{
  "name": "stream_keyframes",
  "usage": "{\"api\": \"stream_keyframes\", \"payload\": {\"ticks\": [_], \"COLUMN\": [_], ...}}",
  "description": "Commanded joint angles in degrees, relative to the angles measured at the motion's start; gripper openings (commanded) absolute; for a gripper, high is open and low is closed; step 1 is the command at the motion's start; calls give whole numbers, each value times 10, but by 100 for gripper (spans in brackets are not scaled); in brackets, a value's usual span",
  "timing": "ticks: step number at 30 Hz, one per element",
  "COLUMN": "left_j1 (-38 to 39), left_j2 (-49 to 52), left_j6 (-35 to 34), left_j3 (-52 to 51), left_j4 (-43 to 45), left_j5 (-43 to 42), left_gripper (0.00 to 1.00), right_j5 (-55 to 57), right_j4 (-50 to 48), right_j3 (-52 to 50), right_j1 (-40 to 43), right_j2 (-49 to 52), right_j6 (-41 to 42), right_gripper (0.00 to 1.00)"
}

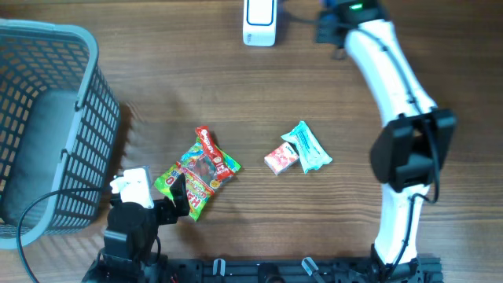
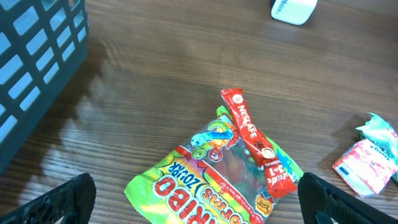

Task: Scan the item barcode
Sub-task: 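Carry the jar to the right side and set it down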

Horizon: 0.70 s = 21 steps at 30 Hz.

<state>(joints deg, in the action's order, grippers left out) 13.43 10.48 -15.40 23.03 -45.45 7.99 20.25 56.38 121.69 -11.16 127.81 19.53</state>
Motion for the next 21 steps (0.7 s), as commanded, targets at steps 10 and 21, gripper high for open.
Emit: {"api": "stream_keyframes", "payload": {"ticks": [10,21], "left_j1": [-3,-3], "left_j2": [-5,-5], "left_j6": [-3,-3], "left_j3": [-5,-5], "left_j4": [1,1], "left_j5": [-7,-7], "left_gripper": [100,100], "right_j5": [42,37], "right_j4": [-9,-67], "right_j3": [-37,-157], "right_j1": [275,421], "right_j2": [6,26], "right_j6": [30,47], "right_gripper": [49,49]}}
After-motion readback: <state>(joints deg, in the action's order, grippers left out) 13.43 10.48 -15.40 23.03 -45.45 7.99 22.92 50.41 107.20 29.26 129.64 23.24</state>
